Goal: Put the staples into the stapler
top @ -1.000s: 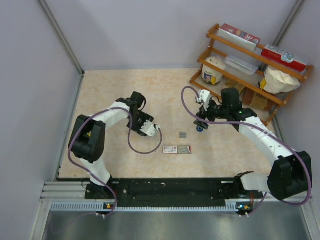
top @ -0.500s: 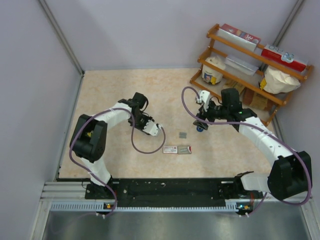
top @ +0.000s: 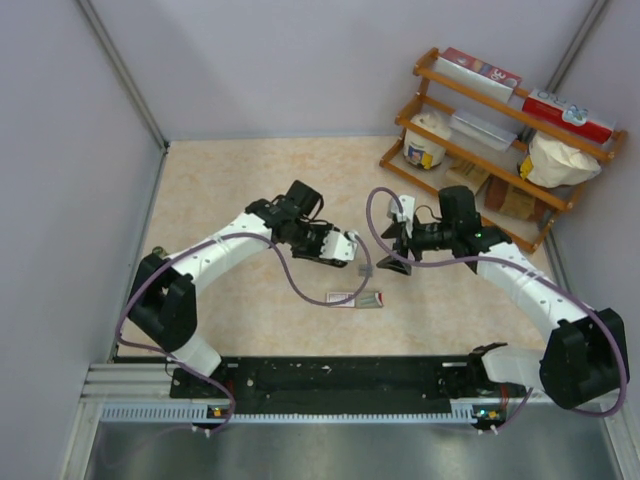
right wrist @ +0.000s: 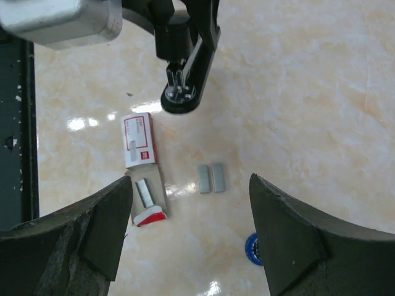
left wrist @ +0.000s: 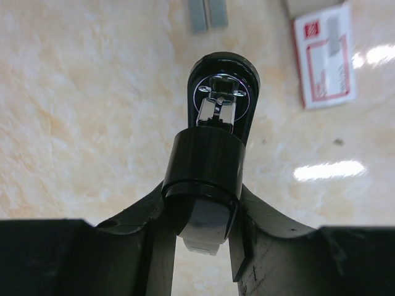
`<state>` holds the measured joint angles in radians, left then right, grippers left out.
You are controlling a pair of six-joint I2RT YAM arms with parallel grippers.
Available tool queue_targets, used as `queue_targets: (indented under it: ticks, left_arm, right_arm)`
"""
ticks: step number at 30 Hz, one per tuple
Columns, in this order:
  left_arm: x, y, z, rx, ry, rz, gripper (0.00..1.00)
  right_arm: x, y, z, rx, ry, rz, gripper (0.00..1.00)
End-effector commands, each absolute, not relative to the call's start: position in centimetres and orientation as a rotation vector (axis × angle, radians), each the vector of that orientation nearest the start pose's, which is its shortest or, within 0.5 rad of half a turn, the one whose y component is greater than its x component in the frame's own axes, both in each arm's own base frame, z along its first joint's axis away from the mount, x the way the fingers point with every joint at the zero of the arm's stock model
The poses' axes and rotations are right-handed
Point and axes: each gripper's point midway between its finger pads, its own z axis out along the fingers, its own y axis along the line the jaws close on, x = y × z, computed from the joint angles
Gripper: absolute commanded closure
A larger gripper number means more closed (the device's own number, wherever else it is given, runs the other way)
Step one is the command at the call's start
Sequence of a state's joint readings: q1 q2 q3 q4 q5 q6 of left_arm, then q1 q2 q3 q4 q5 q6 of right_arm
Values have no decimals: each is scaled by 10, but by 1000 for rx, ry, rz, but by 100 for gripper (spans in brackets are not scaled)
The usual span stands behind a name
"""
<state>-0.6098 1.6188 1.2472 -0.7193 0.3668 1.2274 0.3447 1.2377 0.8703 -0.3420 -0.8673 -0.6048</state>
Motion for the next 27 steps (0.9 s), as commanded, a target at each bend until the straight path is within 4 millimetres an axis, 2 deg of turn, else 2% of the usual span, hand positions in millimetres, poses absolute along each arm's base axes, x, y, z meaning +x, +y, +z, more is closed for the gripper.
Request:
queue_targets:
  ticks: [1, 5, 8, 13, 16, 23, 27]
  left_arm:
    - [284, -278, 161, 1900, 1542, -411, 100]
    - [282, -296, 181, 1745, 1650, -535, 100]
    - [276, -305, 193, 1692, 1651, -613, 100]
    - [268, -314, 199, 1679, 1630, -632, 100]
    - [261, -318, 199, 1692, 1620, -646, 100]
    - [245, -329, 214, 1684, 1576, -716, 100]
    - [245, -330, 222, 1662, 1563, -722, 100]
  right_arm:
    - [242, 240, 199, -1373, 1449, 892, 25]
    - [232, 250, 204, -1377, 1404, 939, 25]
    - [229, 255, 205, -1371, 1388, 964, 26]
    - [224, 263, 211, -1353, 1360, 1029, 28]
    - [228, 266, 217, -1308, 1352, 1039, 28]
    - [228, 271, 199, -1321, 1379, 1087, 34]
    - [227, 272, 187, -1350, 1409, 1100, 40]
